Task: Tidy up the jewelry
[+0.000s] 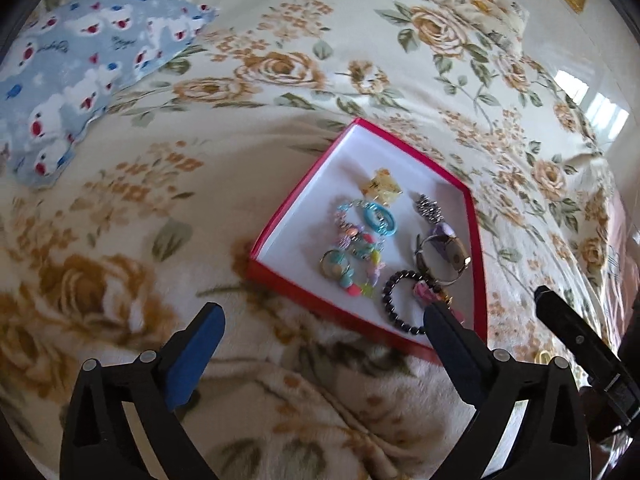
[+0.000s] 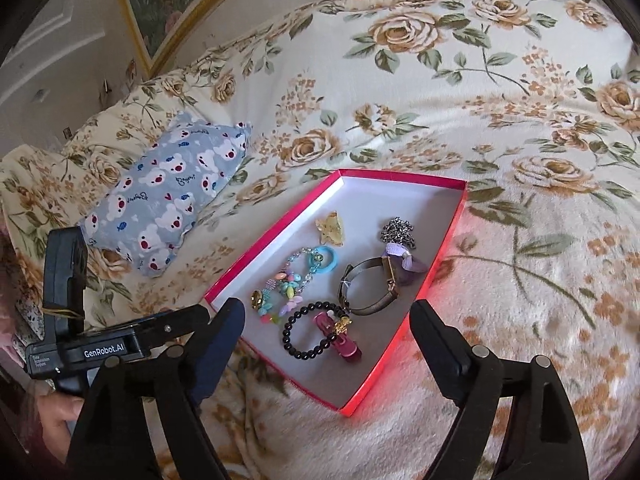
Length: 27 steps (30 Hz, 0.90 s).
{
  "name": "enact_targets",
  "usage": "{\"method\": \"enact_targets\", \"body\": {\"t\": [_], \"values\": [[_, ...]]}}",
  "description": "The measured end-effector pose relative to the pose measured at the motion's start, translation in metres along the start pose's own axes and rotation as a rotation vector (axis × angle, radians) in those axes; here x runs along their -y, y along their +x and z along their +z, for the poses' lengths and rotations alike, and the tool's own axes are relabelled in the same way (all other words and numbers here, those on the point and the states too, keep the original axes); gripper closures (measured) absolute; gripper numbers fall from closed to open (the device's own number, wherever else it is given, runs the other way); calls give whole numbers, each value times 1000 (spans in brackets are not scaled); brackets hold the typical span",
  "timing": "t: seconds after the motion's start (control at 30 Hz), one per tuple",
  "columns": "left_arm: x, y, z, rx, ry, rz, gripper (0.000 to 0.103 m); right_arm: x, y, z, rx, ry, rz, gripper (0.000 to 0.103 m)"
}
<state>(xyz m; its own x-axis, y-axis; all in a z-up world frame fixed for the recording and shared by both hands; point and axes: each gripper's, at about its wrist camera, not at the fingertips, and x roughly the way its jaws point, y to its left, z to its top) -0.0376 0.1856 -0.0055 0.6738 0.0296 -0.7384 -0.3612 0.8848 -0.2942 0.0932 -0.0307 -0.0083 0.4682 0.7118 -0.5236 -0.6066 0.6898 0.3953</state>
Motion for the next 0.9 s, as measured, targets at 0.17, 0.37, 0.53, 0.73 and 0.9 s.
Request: {"method": "enact_targets", "body": {"t": [0.17,0.37,0.53,0.73,0.9], "values": [[9,-7,-14,-5,37,18,2,-2,-7,-8,-2,11,30,14],[16,-14,-21,-8,78,3,2,1,-17,-17,-2,26,25,7],[13,-15,-24,-16,93,-16,2,0,-24,-21,19,6,28,4],[11,-21,-24,-7,95,-3,2,1,-22,-21,-50,5,52,1],[18,-39,-18,57,144,35,2,-1,-36,-5,-27,-47,6,1]]}}
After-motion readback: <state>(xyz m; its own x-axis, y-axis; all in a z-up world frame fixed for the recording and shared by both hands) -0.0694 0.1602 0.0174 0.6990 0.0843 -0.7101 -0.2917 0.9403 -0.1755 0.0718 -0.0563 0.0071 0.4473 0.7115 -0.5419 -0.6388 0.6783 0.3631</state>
